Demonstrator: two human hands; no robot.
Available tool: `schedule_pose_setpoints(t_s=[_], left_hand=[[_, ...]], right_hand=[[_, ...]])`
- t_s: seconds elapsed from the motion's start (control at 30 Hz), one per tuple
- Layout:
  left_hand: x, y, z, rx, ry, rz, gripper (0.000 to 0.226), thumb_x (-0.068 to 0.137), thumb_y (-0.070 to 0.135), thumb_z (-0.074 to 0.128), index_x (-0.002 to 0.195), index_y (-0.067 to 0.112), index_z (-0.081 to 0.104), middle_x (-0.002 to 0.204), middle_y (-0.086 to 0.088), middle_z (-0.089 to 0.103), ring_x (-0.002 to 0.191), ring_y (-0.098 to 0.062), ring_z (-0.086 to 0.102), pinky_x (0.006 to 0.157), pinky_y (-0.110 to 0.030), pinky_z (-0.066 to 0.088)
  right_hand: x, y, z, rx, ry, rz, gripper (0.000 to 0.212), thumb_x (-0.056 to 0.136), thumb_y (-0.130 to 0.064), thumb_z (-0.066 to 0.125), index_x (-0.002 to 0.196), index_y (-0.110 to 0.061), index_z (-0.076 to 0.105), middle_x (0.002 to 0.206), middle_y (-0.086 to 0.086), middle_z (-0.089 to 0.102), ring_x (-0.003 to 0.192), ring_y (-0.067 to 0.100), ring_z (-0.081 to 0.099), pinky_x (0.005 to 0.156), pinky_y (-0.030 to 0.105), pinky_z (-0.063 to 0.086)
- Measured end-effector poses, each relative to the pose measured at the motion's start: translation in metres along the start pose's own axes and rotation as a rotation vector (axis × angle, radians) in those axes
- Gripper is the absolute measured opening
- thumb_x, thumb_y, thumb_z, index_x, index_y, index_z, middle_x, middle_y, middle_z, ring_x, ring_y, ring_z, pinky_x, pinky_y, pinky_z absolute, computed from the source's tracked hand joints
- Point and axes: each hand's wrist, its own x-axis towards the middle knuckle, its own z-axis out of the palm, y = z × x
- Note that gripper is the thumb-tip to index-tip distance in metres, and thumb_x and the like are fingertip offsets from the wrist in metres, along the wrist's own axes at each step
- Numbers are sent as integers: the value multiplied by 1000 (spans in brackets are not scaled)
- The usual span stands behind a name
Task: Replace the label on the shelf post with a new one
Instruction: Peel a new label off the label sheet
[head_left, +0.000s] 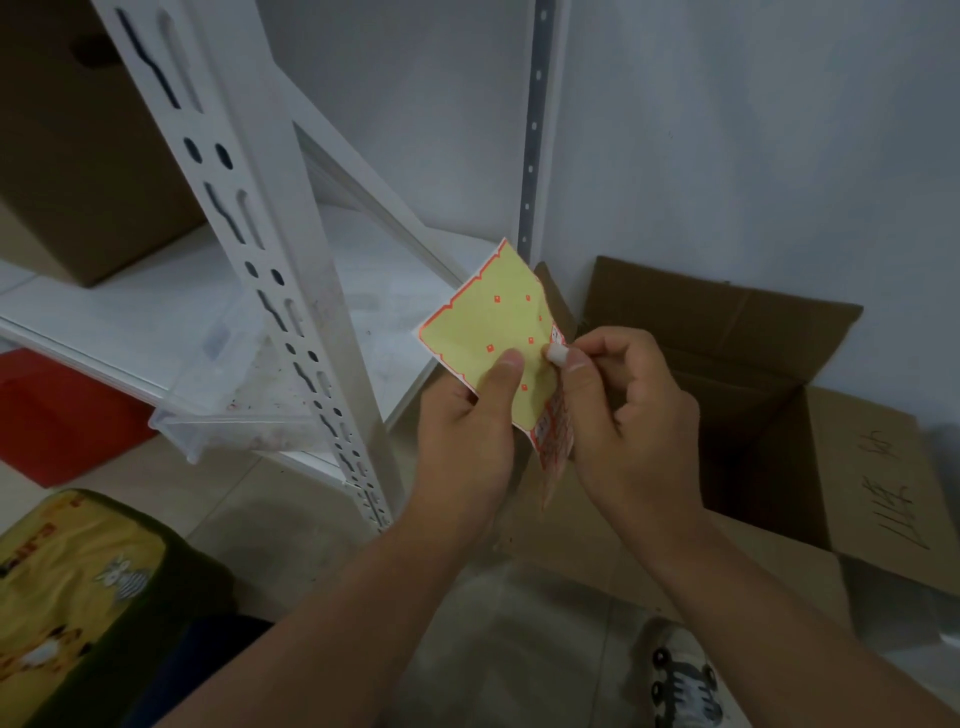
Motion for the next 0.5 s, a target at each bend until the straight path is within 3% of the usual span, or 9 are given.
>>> schedule_pose_setpoints(t_s=[0.17, 0.3, 0.4, 0.5], left_hand=[[1, -3, 0, 43, 7, -40, 18, 98, 21, 52, 98, 20, 69, 98, 3, 75, 93, -13, 70, 84, -31, 55], [10, -9, -2, 1, 32, -158, 21, 99, 25, 51, 111, 18, 66, 107, 0, 73, 99, -20, 68, 85, -36, 54], [26, -25, -4, -61, 25, -345, 18, 99, 18, 46, 110, 16, 60, 109, -8, 69, 102, -28, 65, 90, -45, 52], [43, -54, -3, 64, -38, -487, 18, 94, 10, 42, 105, 17, 55, 115, -13, 65, 103, -31, 62, 93, -47, 50]], right_hand=[[-1, -2, -1, 18, -51, 39, 19, 94, -34, 45, 97, -17, 53, 80, -18, 60, 76, -6, 62, 54, 8, 45], [3, 2, -6, 75, -77, 165, 8, 99, -24, 45, 95, -18, 49, 81, -17, 57, 77, -11, 60, 58, 7, 46], [15, 7, -15, 205, 3, 348, 10, 101, -22, 43, 96, -19, 51, 86, -9, 62, 76, -6, 63, 61, 10, 51], [25, 15, -24, 314, 109, 516, 11, 100, -20, 45, 98, -18, 55, 92, -1, 70, 79, 7, 70, 67, 22, 55]])
